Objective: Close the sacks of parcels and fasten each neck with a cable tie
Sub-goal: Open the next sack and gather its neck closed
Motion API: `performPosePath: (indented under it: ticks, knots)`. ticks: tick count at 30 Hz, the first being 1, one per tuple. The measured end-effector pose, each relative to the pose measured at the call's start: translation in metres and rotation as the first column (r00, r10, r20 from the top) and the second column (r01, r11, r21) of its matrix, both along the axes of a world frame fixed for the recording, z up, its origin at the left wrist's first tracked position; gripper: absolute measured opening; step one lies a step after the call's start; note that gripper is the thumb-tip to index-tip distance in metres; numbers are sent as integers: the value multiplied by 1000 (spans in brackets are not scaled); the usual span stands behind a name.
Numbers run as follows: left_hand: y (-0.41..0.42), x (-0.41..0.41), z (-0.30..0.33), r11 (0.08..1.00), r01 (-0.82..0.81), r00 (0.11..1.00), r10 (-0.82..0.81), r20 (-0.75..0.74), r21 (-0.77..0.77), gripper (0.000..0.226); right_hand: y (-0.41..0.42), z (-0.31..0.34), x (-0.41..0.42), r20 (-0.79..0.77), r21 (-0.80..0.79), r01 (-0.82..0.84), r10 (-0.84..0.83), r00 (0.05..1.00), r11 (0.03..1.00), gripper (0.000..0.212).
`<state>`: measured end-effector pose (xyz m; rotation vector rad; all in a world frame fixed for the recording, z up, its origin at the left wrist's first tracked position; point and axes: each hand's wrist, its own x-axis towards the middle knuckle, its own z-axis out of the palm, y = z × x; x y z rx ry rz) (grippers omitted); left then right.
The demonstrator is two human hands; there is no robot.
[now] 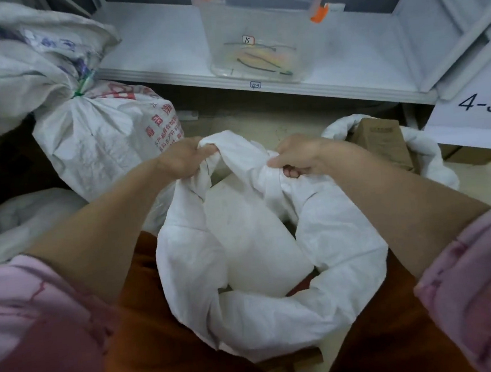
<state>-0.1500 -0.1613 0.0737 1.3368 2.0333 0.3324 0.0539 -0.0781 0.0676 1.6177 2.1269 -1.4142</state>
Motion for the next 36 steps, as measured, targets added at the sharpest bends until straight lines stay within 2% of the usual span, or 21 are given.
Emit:
performPosePath:
  ticks: [2, 3, 4, 6, 9, 11, 12, 14, 15, 16, 17, 18, 19, 20, 22, 25, 28, 30, 31, 33, 36]
  knots:
    - [2, 2, -3, 990, 27, 992, -9, -126, 139, 49, 7, -2, 4, -122, -219, 115, -144, 982, 969, 21]
    - [3, 5, 0, 971, 140, 970, -95, -223, 195, 60, 8, -3, 5, -161, -282, 119, -169, 972, 952, 22]
    - [3, 12, 5, 937, 278, 927, -203, -316, 213, 72, 10, -5, 5, -203, -328, 112, -185, 962, 938, 23]
    - [7, 25, 13, 869, 480, 806, -383, -452, 120, 85, 12, -9, 6, -279, -397, 82, -206, 938, 914, 25]
    - [15, 37, 17, 856, 510, 706, -473, -527, -84, 62, 15, -10, 14, -343, -527, 19, -233, 910, 850, 18]
    - [23, 37, 17, 878, 471, 768, -456, -449, -84, 38, 15, -12, 23, -371, -618, 0, -291, 882, 786, 12]
    - [28, 37, 17, 895, 441, 802, -427, -418, -69, 35, 15, -13, 26, -373, -644, 9, -324, 869, 765, 15]
    - [36, 35, 14, 898, 429, 791, -425, -440, -97, 33, 15, -11, 25, -356, -645, 41, -348, 867, 763, 17]
    - [41, 35, 10, 894, 427, 769, -437, -467, -134, 30, 14, -5, 21, -328, -572, 70, -306, 894, 817, 14]
    - [44, 35, 8, 890, 425, 751, -448, -486, -165, 28, 12, 3, 16, -266, -413, 87, -212, 940, 906, 14]
    - [47, 34, 7, 892, 413, 748, -448, -491, -185, 27, 10, 14, 12, -131, -160, 42, -63, 989, 986, 20]
    - [48, 34, 9, 904, 382, 772, -426, -471, -192, 25, 6, 26, 7, 62, 100, -91, 85, 994, 991, 25]
    - [49, 34, 11, 911, 359, 792, -412, -451, -203, 23, 0, 38, 3, 250, 275, -262, 194, 949, 925, 29]
    - [50, 35, 16, 916, 341, 810, -400, -430, -210, 22, -7, 46, -2, 395, 344, -406, 262, 881, 846, 31]
    - [56, 37, 20, 921, 331, 817, -389, -426, -206, 23, -22, 47, -11, 564, 335, -560, 316, 763, 758, 31]
    - [64, 41, 16, 938, 328, 811, -340, -476, -111, 23, -23, 25, -16, 642, 319, -594, 293, 708, 738, 23]
    - [61, 50, 16, 958, 277, 812, -192, -550, 74, 17, -7, 12, -8, 507, 246, -362, 199, 839, 899, 21]
    - [51, 60, 28, 949, 238, 848, -99, -520, 206, 22, 9, 5, 0, 281, 127, -69, 31, 959, 990, 15]
    - [41, 67, 40, 949, 229, 873, -102, -477, 217, 30, 17, -1, 5, 169, 39, 79, -84, 982, 996, 10]
    - [19, 85, 57, 932, 354, 854, -287, -435, 81, 30, 29, -11, 14, -4, -172, 316, -322, 947, 933, 4]
    - [-17, 114, 54, 842, 495, 792, -538, -288, -213, 56, 46, -21, 25, -149, -373, 519, -602, 785, 769, 12]
